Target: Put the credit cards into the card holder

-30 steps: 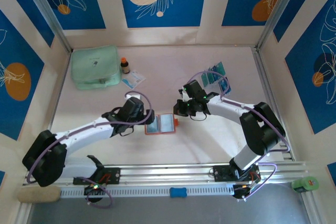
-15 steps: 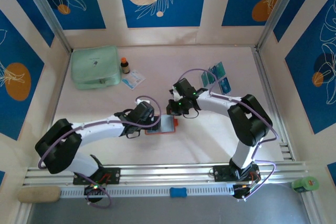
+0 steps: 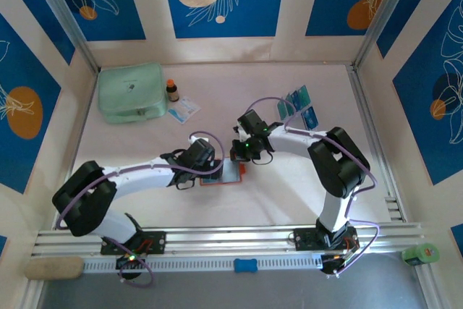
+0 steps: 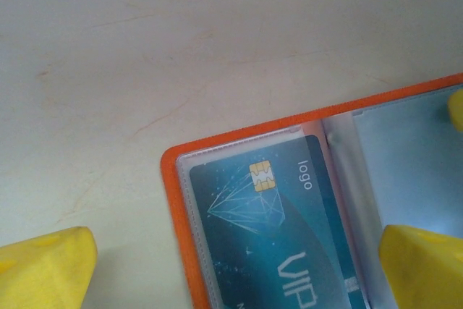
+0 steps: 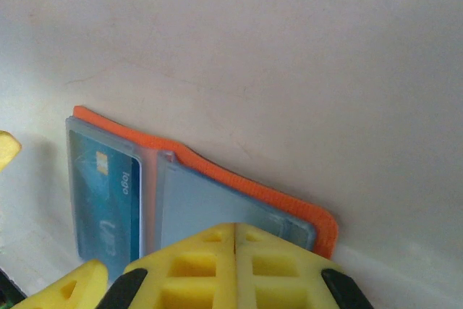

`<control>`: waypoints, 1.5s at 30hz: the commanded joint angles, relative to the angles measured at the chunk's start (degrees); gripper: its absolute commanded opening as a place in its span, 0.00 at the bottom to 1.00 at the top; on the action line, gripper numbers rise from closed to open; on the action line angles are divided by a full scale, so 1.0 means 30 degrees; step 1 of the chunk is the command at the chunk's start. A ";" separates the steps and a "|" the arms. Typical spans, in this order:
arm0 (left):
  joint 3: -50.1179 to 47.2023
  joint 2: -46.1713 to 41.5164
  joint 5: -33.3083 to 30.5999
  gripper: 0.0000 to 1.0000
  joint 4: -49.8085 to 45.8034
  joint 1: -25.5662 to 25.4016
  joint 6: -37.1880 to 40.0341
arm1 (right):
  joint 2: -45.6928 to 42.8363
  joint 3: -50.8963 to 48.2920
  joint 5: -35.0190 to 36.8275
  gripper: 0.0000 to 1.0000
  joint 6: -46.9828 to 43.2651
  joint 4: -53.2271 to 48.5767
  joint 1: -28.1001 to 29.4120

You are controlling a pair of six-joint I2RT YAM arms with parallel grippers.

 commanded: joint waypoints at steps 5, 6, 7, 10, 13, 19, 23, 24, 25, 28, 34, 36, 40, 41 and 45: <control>0.0610 0.0406 -0.0204 1.00 -0.0204 -0.0236 0.0414 | 0.1240 -0.0263 -0.1289 0.00 0.0556 0.0747 0.0354; 0.0611 0.0436 -0.0197 1.00 -0.0211 -0.0241 0.0417 | 0.1268 -0.0321 -0.1345 0.00 0.0646 0.0883 0.0383; 0.0638 0.0448 -0.0204 1.00 -0.0201 -0.0241 0.0429 | 0.1270 -0.0408 -0.1404 0.00 0.0743 0.1037 0.0384; 0.0640 0.0496 -0.0175 1.00 -0.0141 -0.0271 0.0473 | 0.1298 -0.0585 -0.1488 0.00 0.0925 0.1276 0.0354; 0.0695 0.0580 -0.0117 1.00 -0.0054 -0.0300 0.0476 | 0.1342 -0.0703 -0.1672 0.00 0.1073 0.1510 0.0300; 0.0735 0.0878 -0.0087 1.00 0.0103 -0.0398 0.0486 | 0.1435 -0.0827 -0.1891 0.00 0.1376 0.1811 0.0268; 0.0589 0.1128 -0.0169 1.00 0.0138 -0.0474 0.0481 | 0.1360 -0.0857 -0.1934 0.00 0.1441 0.1863 0.0237; 0.0554 0.1176 -0.0200 1.00 0.0149 -0.0447 0.0497 | 0.1307 -0.0864 -0.1960 0.00 0.1455 0.1870 0.0212; 0.0495 0.1224 -0.0255 1.00 0.0148 -0.0449 0.0490 | 0.1272 -0.0831 -0.1992 0.00 0.1485 0.1856 0.0208; 0.0349 0.1374 -0.0365 1.00 0.0150 -0.0476 0.0477 | 0.0998 -0.0798 -0.2139 0.00 0.1485 0.1786 0.0122; -0.0025 0.1625 -0.0293 0.99 0.0471 -0.0476 0.0300 | -0.0325 -0.0940 -0.2053 0.04 0.1543 0.1550 -0.0251; -0.0119 0.1697 -0.0190 0.97 0.0598 -0.0487 0.0273 | -0.0751 -0.1072 -0.1910 0.07 0.1616 0.1489 -0.0341; -0.0239 0.1756 -0.0091 0.95 0.0840 -0.0476 0.0267 | -0.1137 -0.1400 -0.1793 0.13 0.1821 0.1569 -0.0407; -0.0268 0.1745 -0.0087 0.95 0.0870 -0.0475 0.0236 | -0.1160 -0.1483 -0.1803 0.14 0.1890 0.1647 -0.0407; -0.0436 0.1715 -0.0036 0.92 0.1042 -0.0476 0.0208 | -0.1017 -0.1747 -0.1796 0.16 0.2126 0.1912 -0.0246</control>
